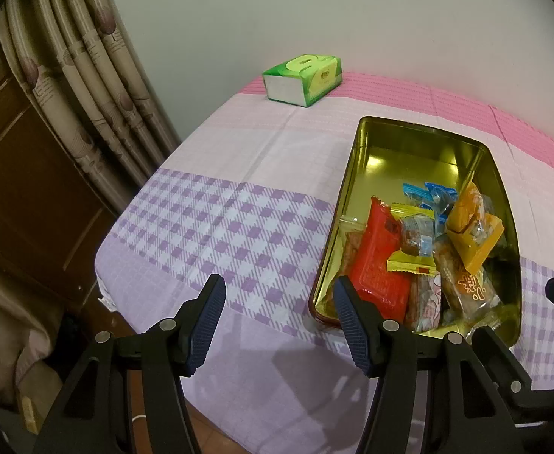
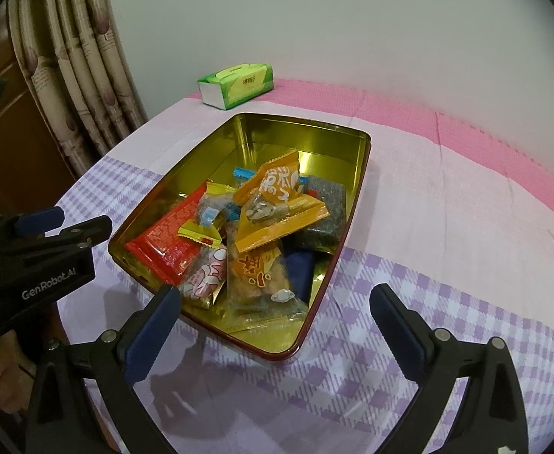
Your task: Organize snacks
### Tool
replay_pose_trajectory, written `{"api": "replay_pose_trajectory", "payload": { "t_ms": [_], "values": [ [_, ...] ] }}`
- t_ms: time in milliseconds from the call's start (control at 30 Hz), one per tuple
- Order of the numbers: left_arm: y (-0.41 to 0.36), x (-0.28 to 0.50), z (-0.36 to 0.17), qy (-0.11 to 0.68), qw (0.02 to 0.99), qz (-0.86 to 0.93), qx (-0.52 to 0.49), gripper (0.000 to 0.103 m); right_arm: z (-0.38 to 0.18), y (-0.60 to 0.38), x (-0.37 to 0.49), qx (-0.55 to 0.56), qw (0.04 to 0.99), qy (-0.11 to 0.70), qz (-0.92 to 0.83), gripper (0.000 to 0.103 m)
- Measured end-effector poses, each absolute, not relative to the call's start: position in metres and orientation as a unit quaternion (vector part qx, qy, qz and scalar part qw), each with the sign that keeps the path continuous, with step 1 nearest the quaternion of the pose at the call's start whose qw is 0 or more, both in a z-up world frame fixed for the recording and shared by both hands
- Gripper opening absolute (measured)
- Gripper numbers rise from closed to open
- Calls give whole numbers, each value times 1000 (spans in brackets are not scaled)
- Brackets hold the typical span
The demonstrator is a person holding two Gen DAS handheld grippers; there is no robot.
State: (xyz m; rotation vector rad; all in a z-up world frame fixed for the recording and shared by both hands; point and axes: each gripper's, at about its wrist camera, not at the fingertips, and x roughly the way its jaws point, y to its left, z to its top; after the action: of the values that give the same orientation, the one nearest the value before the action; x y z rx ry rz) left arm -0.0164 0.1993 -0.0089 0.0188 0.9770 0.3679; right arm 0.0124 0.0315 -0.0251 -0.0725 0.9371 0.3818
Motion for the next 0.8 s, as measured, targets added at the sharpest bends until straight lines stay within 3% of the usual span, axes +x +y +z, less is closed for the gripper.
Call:
{"api": "replay_pose_trajectory", "payload": {
  "t_ms": [800],
  "values": [
    [204, -15, -9, 466, 870, 162, -4, 60, -30, 33, 11, -37, 870, 455, 185, 99]
  ]
}}
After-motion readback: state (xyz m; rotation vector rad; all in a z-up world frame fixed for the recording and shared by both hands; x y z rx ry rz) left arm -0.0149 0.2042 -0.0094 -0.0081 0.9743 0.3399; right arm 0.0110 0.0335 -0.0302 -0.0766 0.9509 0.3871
